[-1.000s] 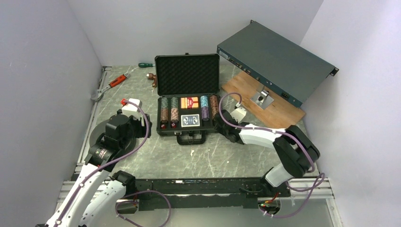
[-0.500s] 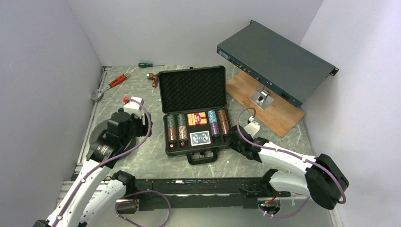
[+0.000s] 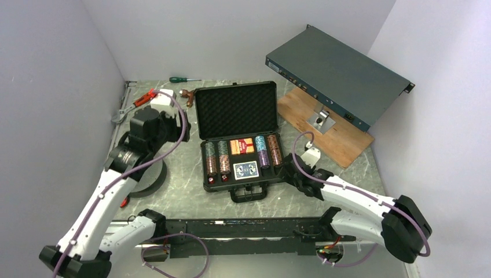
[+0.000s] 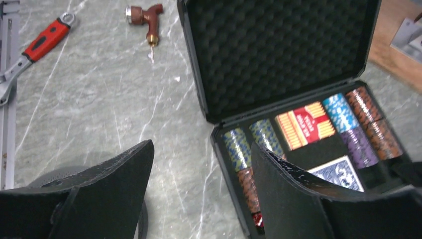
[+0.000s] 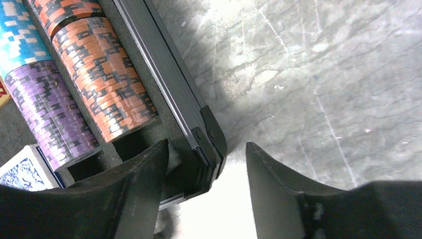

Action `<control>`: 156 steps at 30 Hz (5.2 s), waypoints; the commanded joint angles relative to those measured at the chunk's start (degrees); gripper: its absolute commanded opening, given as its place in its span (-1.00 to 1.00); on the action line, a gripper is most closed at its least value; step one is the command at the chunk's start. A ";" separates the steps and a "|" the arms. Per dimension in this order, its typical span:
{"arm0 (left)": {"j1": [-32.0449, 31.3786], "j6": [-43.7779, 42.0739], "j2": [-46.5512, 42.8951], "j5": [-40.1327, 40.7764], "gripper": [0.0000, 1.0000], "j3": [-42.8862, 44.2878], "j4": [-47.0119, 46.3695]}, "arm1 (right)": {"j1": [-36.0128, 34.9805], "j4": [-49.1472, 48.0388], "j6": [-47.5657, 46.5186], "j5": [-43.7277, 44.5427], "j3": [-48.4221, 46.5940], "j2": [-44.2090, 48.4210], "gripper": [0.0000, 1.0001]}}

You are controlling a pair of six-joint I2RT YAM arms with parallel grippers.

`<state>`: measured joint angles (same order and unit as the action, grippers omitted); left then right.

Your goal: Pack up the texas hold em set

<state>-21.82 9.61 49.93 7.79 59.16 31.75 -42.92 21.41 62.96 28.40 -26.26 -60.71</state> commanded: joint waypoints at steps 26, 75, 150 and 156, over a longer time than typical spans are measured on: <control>14.61 7.31 52.32 -17.12 0.46 51.82 -7.88 | -0.33 16.28 -2.45 -9.91 1.16 22.78 0.32; 17.63 21.14 55.40 -36.22 0.28 23.64 -27.07 | 10.93 -9.71 -16.92 -11.88 -3.48 -7.00 -0.57; 5.33 12.32 18.34 -20.68 0.15 0.58 -23.44 | 12.46 0.56 -16.13 -12.27 -3.33 7.42 -0.49; -0.98 9.93 17.28 -20.39 0.04 0.06 -20.12 | 12.42 0.95 -16.31 -15.81 -1.52 8.71 -0.47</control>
<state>-19.40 22.37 69.14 -12.64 58.50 9.54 -30.57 23.07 46.15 15.25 -28.80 -53.87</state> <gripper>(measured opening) 0.552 0.262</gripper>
